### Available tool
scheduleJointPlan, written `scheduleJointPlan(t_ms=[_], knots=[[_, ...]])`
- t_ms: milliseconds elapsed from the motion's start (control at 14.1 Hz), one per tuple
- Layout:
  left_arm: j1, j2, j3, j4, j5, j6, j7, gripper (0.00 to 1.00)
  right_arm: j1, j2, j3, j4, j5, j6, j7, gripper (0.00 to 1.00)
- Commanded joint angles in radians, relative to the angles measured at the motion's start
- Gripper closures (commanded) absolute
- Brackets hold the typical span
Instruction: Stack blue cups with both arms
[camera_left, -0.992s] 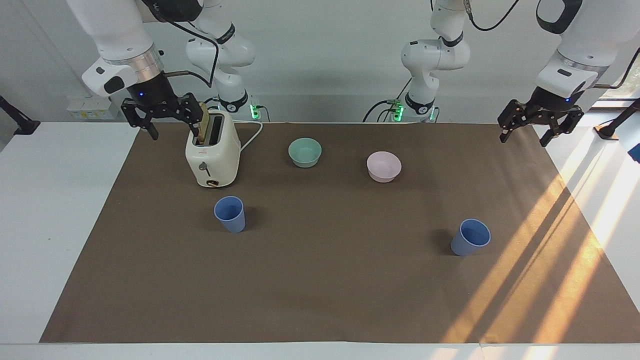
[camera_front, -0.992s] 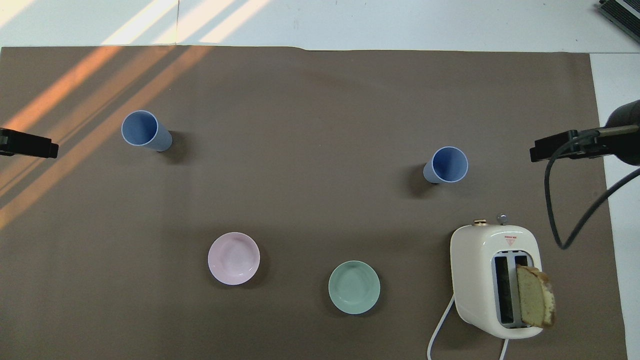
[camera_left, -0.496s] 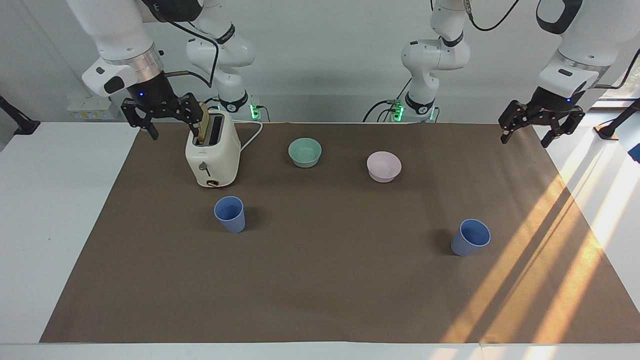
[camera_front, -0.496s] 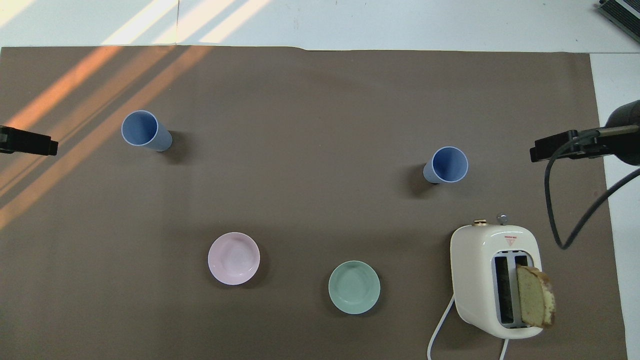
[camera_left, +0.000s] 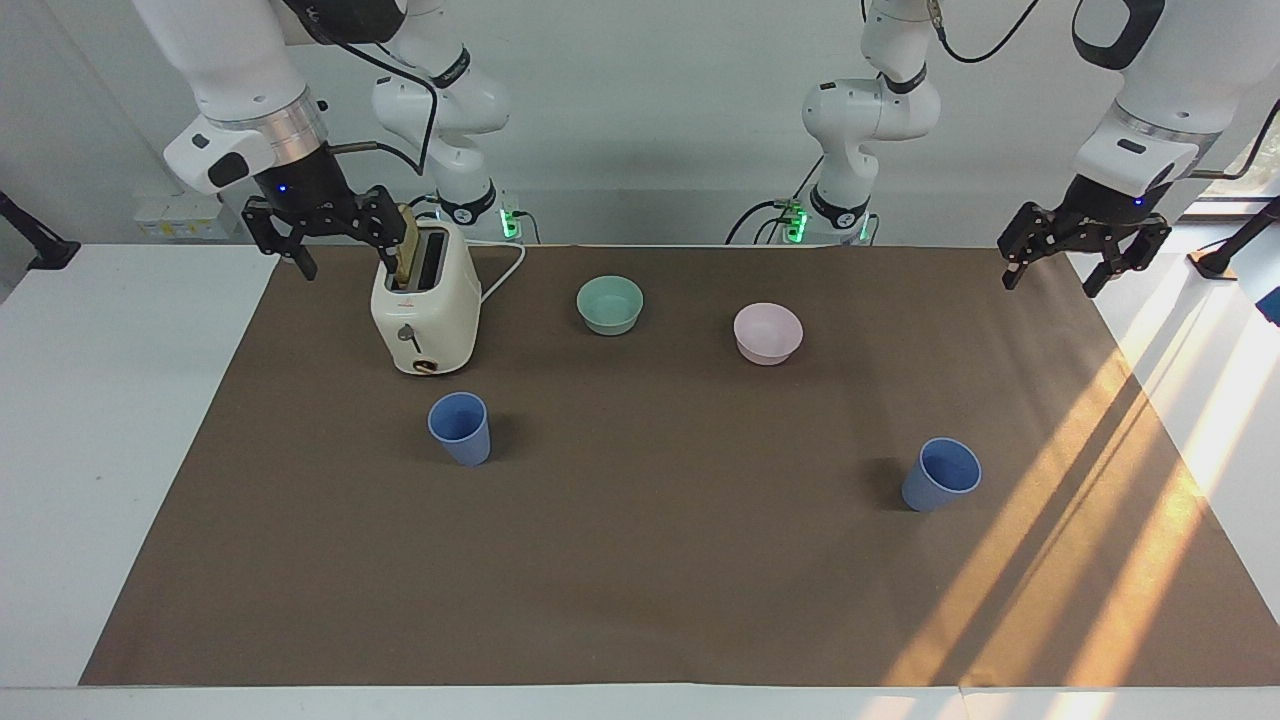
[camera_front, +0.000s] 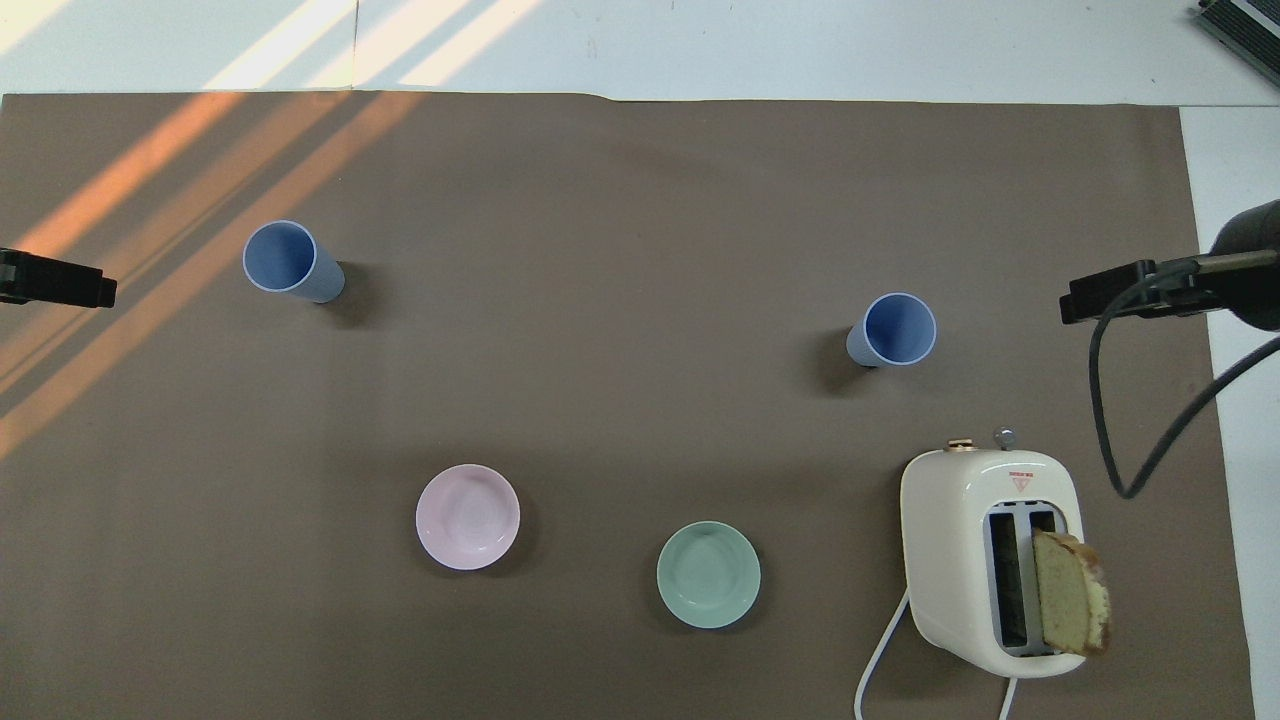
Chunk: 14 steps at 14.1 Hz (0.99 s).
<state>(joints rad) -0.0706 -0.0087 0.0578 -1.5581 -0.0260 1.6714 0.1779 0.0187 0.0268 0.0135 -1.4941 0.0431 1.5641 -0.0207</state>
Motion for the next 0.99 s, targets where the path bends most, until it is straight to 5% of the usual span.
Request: scheduleJointPlan(t_ms=[0, 212, 496, 921], knots=[[-0.003, -0.011, 0.004, -0.02, -0.008, 0.008, 0.005, 0.0, -0.008, -0.005, 0.006, -0.006, -0.003, -0.001, 0.019, 0.0], [0.008, 0.012, 0.004, 0.006, 0.003, 0.054, 0.0, 0.0, -0.008, -0.005, 0.006, -0.006, -0.003, -0.001, 0.019, 0.0], [0.011, 0.154, 0.002, 0.085, -0.006, 0.105, 0.018, 0.0, -0.008, -0.005, 0.006, -0.006, -0.003, -0.001, 0.019, 0.0], [0.006, 0.28, 0.002, 0.02, -0.011, 0.319, 0.031, 0.0, -0.008, -0.005, 0.006, -0.006, -0.003, -0.001, 0.019, 0.0]])
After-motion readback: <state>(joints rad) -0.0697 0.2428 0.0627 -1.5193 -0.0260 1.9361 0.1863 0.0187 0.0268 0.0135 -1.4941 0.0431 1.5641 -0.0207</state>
